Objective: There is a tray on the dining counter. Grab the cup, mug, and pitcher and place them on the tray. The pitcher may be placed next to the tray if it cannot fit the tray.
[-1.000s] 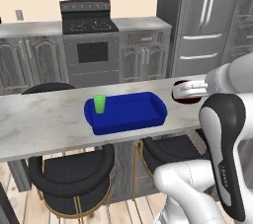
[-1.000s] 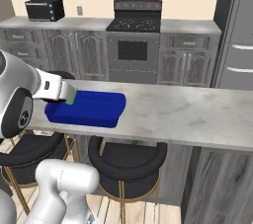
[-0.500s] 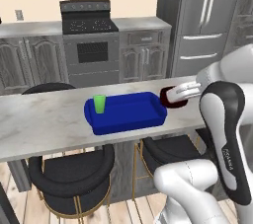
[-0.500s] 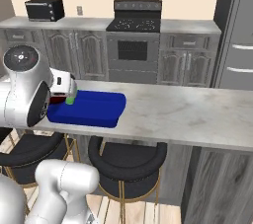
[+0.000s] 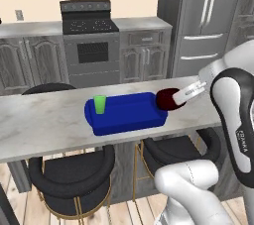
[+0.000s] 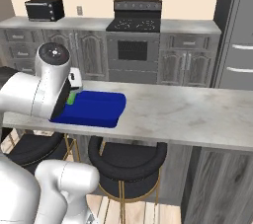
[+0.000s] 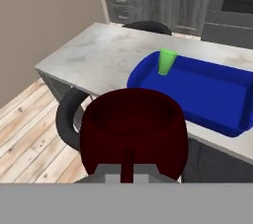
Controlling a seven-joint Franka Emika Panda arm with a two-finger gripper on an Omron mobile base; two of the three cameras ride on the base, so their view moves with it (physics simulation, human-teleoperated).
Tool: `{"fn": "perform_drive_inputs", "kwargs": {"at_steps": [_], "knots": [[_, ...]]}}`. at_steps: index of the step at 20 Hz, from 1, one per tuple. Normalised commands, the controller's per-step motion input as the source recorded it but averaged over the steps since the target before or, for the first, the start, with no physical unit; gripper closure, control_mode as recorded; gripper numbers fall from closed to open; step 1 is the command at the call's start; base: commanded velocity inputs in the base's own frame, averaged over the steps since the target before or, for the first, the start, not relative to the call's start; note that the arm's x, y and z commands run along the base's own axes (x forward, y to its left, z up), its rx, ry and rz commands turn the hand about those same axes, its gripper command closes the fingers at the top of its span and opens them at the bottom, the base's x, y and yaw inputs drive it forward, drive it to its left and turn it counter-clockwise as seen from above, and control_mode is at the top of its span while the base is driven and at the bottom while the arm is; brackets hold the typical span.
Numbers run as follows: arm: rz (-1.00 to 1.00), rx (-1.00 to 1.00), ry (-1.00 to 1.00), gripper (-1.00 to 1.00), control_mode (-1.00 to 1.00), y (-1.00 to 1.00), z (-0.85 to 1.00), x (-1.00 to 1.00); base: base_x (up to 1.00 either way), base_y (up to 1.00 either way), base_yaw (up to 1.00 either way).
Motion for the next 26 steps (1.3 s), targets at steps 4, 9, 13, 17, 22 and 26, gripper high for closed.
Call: {"fn": "perform_drive_inputs", "kwargs": {"at_steps": [4, 9, 13, 17, 22, 26], "knots": [[0.18, 0.0, 0.0, 1.0, -1.0, 0.0, -0.25, 0.37, 0.0, 0.0, 0.0], [0.12, 0.0, 0.0, 1.0, -1.0, 0.16, -0.37, 0.35, 0.0, 0.0, 0.0], [0.07, 0.0, 0.0, 1.0, -1.0, 0.19, -0.42, 0.4, 0.0, 0.0, 0.0], [0.0, 0.0, -0.05, 1.0, -1.0, 0.23, -0.42, 0.51, 0.0, 0.0, 0.0], [0.0, 0.0, -0.02, 1.0, -1.0, 0.2, -0.31, 0.54, 0.0, 0.0, 0.0], [0.0, 0.0, 0.0, 1.0, -1.0, 0.29, -0.39, 0.45, 0.0, 0.0, 0.0]]}}
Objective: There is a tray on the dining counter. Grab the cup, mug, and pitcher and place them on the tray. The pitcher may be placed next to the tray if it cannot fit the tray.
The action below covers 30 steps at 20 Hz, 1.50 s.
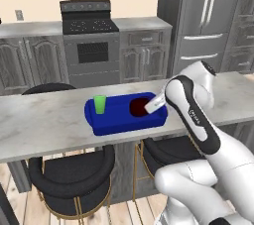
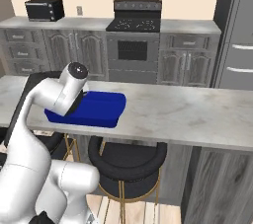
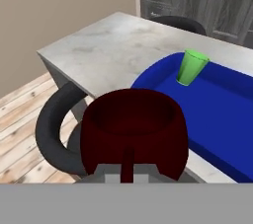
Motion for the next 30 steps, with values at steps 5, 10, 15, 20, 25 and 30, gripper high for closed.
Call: {"fn": "perform_drive_inputs", "kwargs": {"at_steps": [5, 10, 15, 20, 25, 30], "knots": [[0.03, 0.0, 0.0, 1.0, -1.0, 0.26, -0.42, 0.33, 0.0, 0.0, 0.0], [0.03, 0.01, 0.0, 1.0, -1.0, 0.17, -0.3, 0.37, 0.0, 0.0, 0.0], [0.02, 0.04, 0.0, 1.0, -1.0, 0.04, -0.06, 0.38, 0.0, 0.0, 0.0], [0.02, 0.01, 0.0, 1.0, -1.0, 0.09, -0.13, 0.32, 0.0, 0.0, 0.0], [0.02, 0.0, 0.0, 1.0, -1.0, 0.24, -0.35, 0.37, 0.0, 0.0, 0.0], [0.03, 0.0, 0.0, 1.0, -1.0, 0.17, -0.25, 0.26, 0.0, 0.0, 0.0]]}}
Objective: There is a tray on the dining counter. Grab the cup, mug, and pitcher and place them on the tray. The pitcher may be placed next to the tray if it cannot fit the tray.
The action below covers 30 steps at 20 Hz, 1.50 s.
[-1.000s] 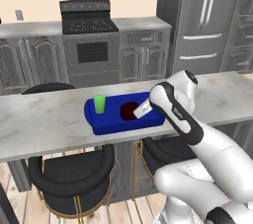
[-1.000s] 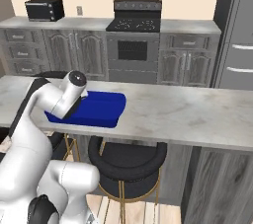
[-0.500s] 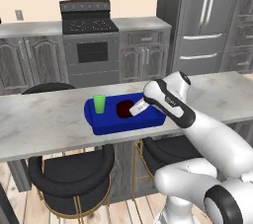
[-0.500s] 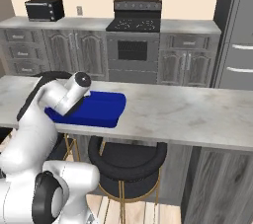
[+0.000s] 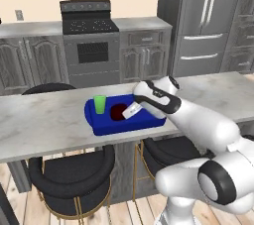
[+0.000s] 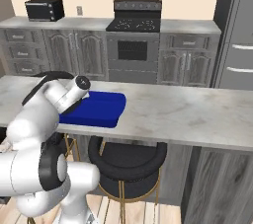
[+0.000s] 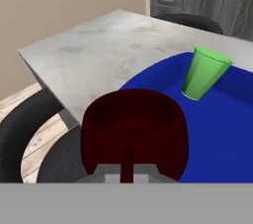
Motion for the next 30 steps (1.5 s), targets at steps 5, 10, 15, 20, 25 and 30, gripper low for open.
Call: {"fn": "perform_drive_inputs", "kwargs": {"at_steps": [5, 10, 15, 20, 25, 30], "knots": [[0.03, 0.0, 0.0, 1.0, -1.0, 0.16, -0.21, 0.25, 0.0, 0.0, 0.0], [0.03, 0.0, 0.0, 1.0, -1.0, 0.16, -0.19, 0.32, 0.0, 0.0, 0.0], [0.03, 0.0, 0.0, 1.0, -1.0, 0.07, -0.19, 0.34, 0.0, 0.0, 0.0], [0.03, 0.0, 0.0, 1.0, -1.0, 0.0, -0.17, 0.34, 0.0, 0.0, 0.0], [0.04, 0.0, 0.0, 1.0, -1.0, 0.02, -0.21, 0.17, 0.0, 0.0, 0.0], [0.04, 0.0, 0.0, 1.0, -1.0, 0.05, -0.22, 0.1, 0.0, 0.0, 0.0]]}}
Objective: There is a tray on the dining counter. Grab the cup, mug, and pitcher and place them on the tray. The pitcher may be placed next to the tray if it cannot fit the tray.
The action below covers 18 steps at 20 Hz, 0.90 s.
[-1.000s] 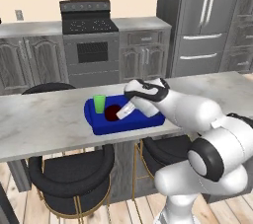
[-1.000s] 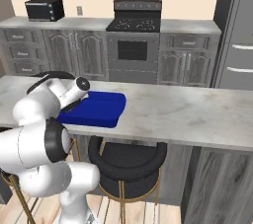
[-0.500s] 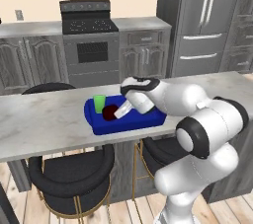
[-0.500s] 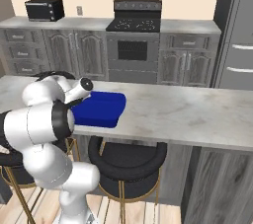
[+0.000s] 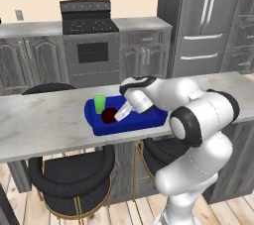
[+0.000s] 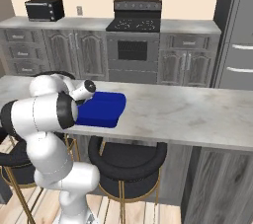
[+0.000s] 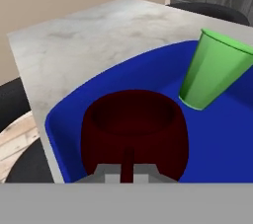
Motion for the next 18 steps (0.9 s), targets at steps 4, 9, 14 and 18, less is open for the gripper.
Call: {"fn": "perform_drive_inputs", "kwargs": {"at_steps": [4, 9, 14, 18], "knots": [[0.03, 0.0, 0.0, 1.0, -1.0, 0.01, -0.1, 0.16, 0.0, 0.0, 0.0], [0.03, 0.0, 0.0, 1.0, -1.0, 0.03, -0.11, 0.17, 0.0, 0.0, 0.0], [0.02, 0.0, 0.0, 1.0, -1.0, 0.13, -0.16, 0.24, 0.0, 0.0, 0.0], [0.02, 0.0, 0.0, 1.0, -1.0, 0.14, -0.17, 0.29, 0.0, 0.0, 0.0]]}}
